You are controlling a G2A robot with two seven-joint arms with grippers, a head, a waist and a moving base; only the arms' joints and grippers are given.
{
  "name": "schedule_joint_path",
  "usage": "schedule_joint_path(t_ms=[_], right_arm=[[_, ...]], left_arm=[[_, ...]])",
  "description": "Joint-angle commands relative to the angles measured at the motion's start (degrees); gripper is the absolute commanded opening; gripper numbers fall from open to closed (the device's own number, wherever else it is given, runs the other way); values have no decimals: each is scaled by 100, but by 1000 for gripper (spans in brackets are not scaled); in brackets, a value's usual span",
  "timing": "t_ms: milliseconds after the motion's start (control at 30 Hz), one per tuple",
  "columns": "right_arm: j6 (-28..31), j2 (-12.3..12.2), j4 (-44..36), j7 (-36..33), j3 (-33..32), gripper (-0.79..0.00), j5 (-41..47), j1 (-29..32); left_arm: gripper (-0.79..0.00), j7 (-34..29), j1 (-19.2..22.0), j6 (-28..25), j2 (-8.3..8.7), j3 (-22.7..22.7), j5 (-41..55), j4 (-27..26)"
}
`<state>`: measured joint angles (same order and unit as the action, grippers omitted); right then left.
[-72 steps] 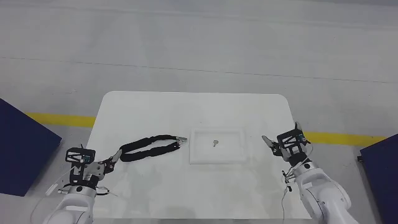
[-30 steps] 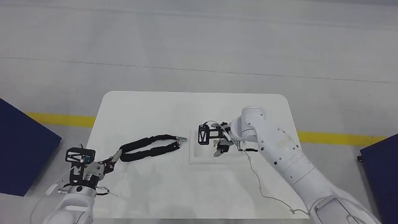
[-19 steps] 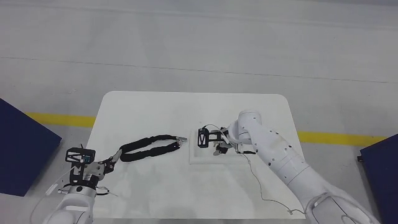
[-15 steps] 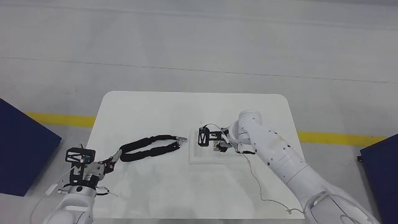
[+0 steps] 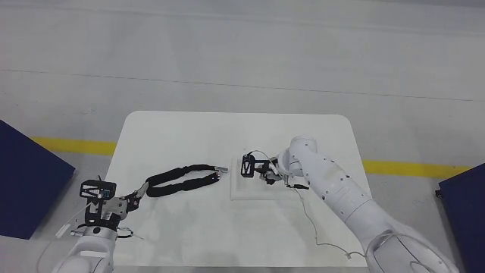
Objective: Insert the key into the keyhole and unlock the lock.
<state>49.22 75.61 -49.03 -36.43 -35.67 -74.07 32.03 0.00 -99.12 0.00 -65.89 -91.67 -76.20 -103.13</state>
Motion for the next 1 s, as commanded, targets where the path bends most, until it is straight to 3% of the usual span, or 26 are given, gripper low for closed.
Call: schedule_joint_path(t_ms=[0, 267, 600, 733, 967], right_arm=[[-46, 6, 12, 52, -11, -785, -10, -5], [-21, -125, -376, 72, -313, -785, -28, -24], [79, -534, -1440, -374, -1121, -785, 54, 463], [-105, -704, -1825, -564, -1709, -785, 774, 848], [-890, -969, -2501, -1624, -2845, -785, 3291, 1686]], left_arm=[[0, 0, 0, 0, 0, 0, 0, 0], [0, 0, 0, 0, 0, 0, 0, 0], [0, 0, 0, 0, 0, 0, 0, 0], [0, 0, 0, 0, 0, 0, 0, 0], [0, 0, 0, 0, 0, 0, 0, 0]])
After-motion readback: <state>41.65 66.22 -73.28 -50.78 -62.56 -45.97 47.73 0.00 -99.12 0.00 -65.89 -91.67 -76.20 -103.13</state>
